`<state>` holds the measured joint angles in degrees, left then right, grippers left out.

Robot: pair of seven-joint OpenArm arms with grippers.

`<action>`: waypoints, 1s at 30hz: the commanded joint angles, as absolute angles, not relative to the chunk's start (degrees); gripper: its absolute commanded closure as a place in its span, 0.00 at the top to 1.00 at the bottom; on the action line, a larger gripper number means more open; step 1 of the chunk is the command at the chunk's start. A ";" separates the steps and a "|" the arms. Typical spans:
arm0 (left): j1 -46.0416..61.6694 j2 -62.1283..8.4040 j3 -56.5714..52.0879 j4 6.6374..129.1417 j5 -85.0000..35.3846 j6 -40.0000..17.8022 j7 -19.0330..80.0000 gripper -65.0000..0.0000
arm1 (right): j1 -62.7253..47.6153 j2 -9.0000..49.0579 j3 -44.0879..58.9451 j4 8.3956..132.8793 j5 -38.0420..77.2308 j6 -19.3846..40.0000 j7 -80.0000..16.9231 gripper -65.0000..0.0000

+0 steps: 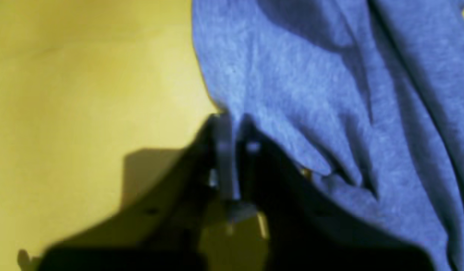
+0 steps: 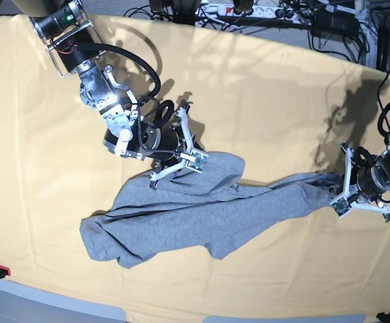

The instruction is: Layout the t-shirt on the table in an organized manner, then fold the t-shirt properly

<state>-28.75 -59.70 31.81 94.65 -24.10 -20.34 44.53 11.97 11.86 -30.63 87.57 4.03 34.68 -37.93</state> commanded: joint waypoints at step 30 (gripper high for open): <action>-30.37 -60.77 30.96 95.26 -46.68 -40.00 43.70 0.00 | -11.92 34.41 9.52 131.76 38.96 36.29 -66.39 0.00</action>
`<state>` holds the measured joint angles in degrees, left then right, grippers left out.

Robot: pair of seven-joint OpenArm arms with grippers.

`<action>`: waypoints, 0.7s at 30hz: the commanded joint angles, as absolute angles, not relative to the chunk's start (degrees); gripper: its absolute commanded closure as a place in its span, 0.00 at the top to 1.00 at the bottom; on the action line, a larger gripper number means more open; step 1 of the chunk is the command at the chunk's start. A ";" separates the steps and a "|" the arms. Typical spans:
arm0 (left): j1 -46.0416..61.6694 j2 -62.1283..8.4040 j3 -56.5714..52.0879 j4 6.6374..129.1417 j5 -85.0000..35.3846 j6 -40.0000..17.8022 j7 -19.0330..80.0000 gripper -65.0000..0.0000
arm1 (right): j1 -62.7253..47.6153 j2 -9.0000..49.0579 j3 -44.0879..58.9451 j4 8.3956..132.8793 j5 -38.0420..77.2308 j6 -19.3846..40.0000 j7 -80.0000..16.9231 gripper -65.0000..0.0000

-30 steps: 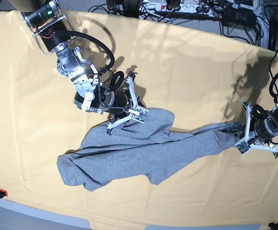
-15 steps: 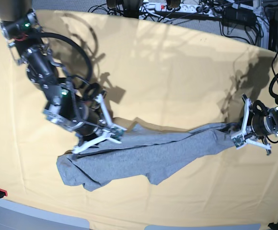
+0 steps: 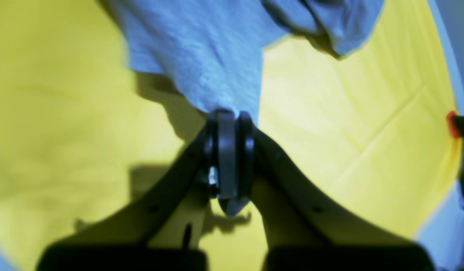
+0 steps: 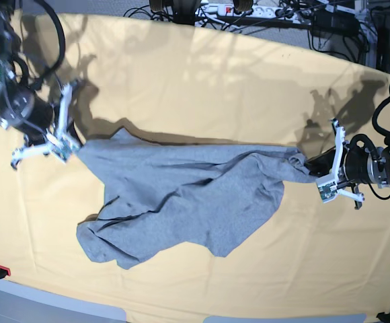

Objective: Layout the t-shirt on the table in an organized manner, then fold the t-shirt properly
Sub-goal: 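Swing the shirt up and lay it flat with both grippers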

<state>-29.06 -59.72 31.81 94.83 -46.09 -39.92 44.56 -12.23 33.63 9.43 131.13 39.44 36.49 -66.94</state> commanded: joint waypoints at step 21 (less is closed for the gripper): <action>-30.39 -60.80 30.96 95.31 -48.90 -40.00 43.97 0.00 | -48.23 34.13 21.28 135.00 54.81 39.86 -78.89 0.00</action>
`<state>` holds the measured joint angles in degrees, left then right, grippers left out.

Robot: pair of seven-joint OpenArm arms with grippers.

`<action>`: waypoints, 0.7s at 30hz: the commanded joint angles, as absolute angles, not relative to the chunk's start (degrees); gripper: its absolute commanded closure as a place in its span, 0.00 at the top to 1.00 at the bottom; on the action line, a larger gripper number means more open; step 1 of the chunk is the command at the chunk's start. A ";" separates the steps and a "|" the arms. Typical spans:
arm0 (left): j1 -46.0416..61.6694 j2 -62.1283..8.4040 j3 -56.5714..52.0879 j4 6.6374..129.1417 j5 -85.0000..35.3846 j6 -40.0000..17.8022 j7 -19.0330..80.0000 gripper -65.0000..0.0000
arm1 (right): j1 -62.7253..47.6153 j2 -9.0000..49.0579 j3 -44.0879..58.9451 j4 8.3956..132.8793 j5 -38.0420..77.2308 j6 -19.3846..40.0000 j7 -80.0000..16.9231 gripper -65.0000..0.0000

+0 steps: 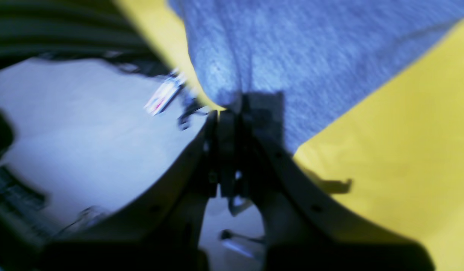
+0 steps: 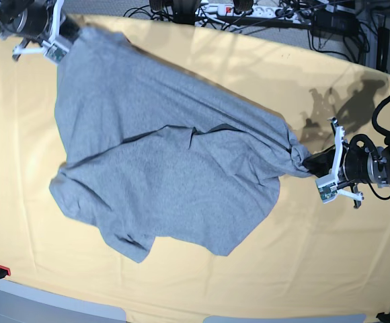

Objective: Layout the t-shirt on the table in an organized manner, then fold the t-shirt properly
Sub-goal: 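Swing the shirt up and lay it flat with both grippers, then open both grippers and release the shirt onto the table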

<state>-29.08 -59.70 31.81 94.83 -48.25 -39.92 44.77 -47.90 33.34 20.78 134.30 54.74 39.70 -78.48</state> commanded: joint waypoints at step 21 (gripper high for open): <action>-29.74 -76.90 30.96 109.08 -85.00 -40.00 80.00 0.00 | -52.84 34.17 21.28 135.00 50.78 40.00 -80.00 0.00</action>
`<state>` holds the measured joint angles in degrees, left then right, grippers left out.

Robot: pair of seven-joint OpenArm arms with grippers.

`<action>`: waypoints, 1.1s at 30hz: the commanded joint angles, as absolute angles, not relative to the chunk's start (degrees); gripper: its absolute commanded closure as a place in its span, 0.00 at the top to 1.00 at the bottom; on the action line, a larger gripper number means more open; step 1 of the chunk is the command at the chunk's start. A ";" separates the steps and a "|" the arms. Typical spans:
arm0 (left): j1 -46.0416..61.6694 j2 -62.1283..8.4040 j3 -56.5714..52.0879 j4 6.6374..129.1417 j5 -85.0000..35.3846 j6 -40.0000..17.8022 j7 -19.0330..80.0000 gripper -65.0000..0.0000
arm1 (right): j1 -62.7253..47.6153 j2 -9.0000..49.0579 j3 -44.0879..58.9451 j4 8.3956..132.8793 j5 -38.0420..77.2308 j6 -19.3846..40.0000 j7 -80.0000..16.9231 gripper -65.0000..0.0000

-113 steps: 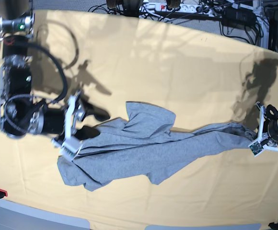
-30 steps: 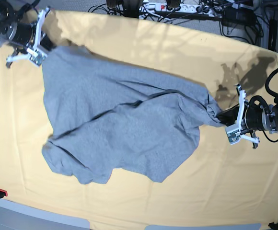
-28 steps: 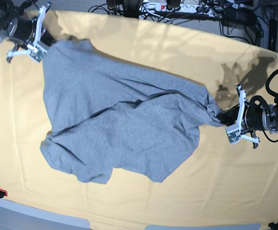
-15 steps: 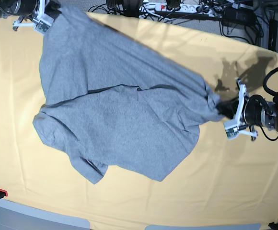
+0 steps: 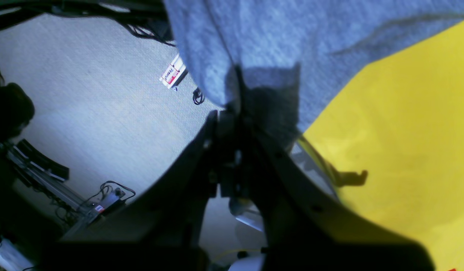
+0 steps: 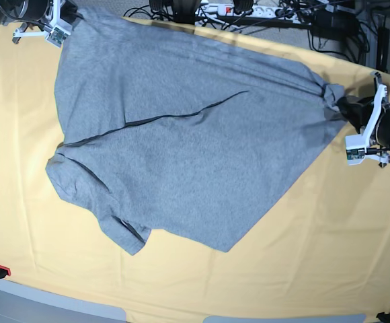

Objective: Layout the t-shirt on the table in an organized manner, then fold the t-shirt properly
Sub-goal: 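Open both grippers and release the shirt onto the table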

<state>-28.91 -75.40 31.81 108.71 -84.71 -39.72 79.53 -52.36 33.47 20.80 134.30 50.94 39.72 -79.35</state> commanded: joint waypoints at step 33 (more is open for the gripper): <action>-19.81 -78.11 30.94 110.98 -82.54 -40.00 80.00 0.53 | -43.53 34.15 23.51 135.00 53.47 38.70 -75.37 0.60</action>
